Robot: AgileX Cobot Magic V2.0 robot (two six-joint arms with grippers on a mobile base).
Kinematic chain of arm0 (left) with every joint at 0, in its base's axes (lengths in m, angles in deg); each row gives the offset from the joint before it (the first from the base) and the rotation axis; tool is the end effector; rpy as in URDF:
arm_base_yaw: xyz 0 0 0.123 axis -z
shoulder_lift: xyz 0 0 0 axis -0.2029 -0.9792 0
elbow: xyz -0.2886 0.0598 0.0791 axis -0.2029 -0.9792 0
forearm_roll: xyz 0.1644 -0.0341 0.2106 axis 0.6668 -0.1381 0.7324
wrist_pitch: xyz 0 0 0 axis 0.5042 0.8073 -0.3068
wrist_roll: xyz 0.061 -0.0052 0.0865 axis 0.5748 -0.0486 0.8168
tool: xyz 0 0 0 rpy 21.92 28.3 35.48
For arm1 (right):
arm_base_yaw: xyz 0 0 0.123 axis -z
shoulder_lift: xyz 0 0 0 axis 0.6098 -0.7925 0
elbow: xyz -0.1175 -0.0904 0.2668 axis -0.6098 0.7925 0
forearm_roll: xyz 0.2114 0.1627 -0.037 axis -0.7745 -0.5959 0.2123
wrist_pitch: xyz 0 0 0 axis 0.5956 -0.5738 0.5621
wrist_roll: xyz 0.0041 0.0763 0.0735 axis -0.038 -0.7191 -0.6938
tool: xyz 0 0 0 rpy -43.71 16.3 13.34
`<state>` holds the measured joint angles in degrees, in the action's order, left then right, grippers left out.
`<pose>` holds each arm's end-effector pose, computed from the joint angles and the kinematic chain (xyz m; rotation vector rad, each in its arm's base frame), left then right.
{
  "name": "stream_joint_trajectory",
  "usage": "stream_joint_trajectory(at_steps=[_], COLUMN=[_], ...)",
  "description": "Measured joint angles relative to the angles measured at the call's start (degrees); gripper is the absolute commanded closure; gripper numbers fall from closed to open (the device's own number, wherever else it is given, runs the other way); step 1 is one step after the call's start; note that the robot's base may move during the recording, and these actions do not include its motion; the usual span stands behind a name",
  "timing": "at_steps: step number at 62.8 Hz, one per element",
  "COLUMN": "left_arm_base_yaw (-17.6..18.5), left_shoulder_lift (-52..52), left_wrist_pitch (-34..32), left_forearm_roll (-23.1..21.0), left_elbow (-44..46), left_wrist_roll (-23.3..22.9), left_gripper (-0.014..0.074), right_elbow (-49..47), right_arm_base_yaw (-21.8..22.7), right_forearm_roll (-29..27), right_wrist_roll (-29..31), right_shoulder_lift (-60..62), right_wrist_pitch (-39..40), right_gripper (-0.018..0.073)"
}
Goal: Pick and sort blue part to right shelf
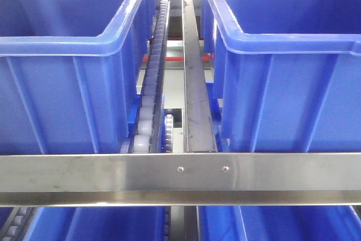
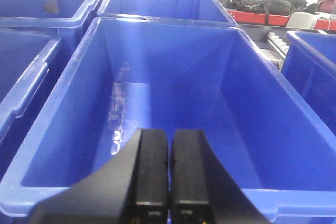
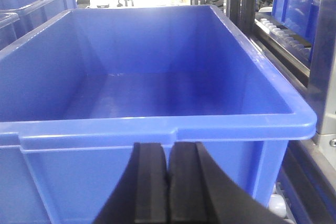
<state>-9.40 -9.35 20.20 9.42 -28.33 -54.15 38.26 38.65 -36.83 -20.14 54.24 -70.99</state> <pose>0.0891 -0.0099 0.3101 0.0177 1.5981 -0.1372 0.0692 -0.0013 0.2049 0.0936 1.4874 0.0706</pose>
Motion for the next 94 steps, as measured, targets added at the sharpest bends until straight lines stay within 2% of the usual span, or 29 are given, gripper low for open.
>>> stream_joint_trajectory(at_steps=[10,19,27,40,46,94], left_arm_base_yaw=[0.0,0.0,0.0,0.0,0.0,0.0], left_shoulder_lift=[2.6,8.1,12.3,14.6,15.3,17.5], left_wrist_pitch=[0.2,0.3,-2.5,-9.2,-11.4,-11.4], left_forearm_roll=[3.4,10.0,12.7,12.5,12.4,12.2], left_elbow=[-2.4,-7.8,-13.1,-21.9,-22.0,-22.0], left_wrist_roll=[-0.9,-7.6,-9.8,-10.5,-10.5,-10.5], left_gripper=[0.0473,0.0473,0.0473,0.0473,0.0473,0.0473], right_elbow=[0.0,0.0,0.0,0.0,0.0,0.0], right_arm_base_yaw=[0.0,0.0,0.0,0.0,0.0,0.0], right_forearm_roll=[0.0,0.0,0.0,0.0,0.0,0.0], right_wrist_roll=[0.0,0.0,0.0,0.0,0.0,0.0], right_shoulder_lift=[0.0,0.0,0.0,0.0,0.0,0.0], right_wrist_pitch=[0.0,0.0,0.0,0.0,0.0,0.1], right_gripper=[0.0504,0.0504,0.0504,0.0504,0.0504,0.0504])
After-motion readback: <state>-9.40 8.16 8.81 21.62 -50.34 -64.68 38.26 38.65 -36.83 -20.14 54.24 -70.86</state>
